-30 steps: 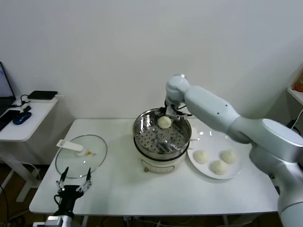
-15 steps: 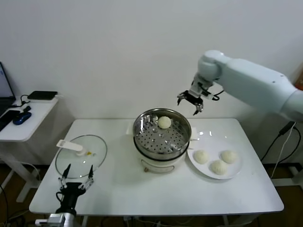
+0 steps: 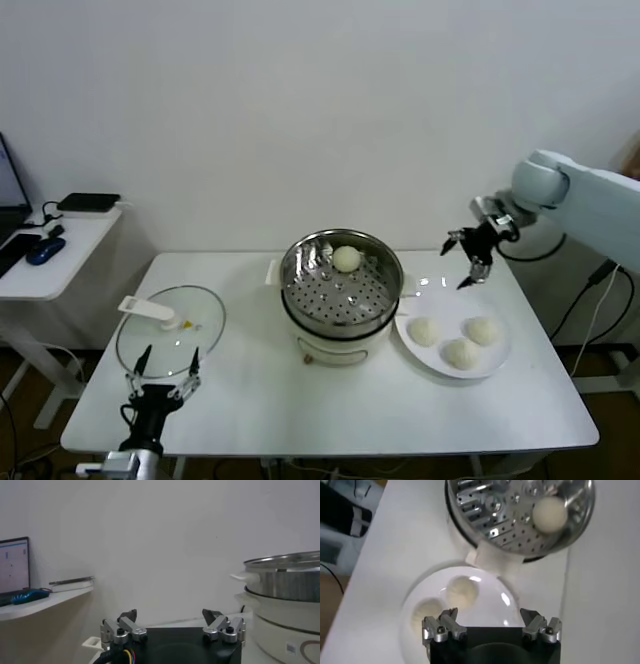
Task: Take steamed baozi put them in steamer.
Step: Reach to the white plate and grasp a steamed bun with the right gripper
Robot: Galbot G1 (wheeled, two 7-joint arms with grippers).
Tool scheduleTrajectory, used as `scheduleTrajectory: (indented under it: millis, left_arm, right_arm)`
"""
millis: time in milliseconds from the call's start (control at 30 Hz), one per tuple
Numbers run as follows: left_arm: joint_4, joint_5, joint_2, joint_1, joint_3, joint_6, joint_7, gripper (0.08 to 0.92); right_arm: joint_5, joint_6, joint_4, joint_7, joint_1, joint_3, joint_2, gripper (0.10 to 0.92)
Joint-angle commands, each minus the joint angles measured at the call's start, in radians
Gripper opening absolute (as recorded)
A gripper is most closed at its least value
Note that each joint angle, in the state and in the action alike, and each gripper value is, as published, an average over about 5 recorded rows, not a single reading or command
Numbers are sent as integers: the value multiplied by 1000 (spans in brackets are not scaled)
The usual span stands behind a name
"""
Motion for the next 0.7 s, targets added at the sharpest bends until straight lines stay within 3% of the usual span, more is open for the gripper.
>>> scheduleTrajectory:
  millis: [33, 333, 700]
  left_arm:
    - [-1, -1, 0, 5, -4, -2, 0, 823]
    - [3, -1, -3, 9, -2, -7, 1, 823]
    - [15, 2, 10, 0, 13, -6, 3, 823]
  right_arm:
    - [-34, -93, -41, 20, -213, 107, -14, 823]
    - [-57, -84, -150, 40, -310, 144, 134, 823]
    - [-125, -61, -231, 55, -379, 209, 183, 823]
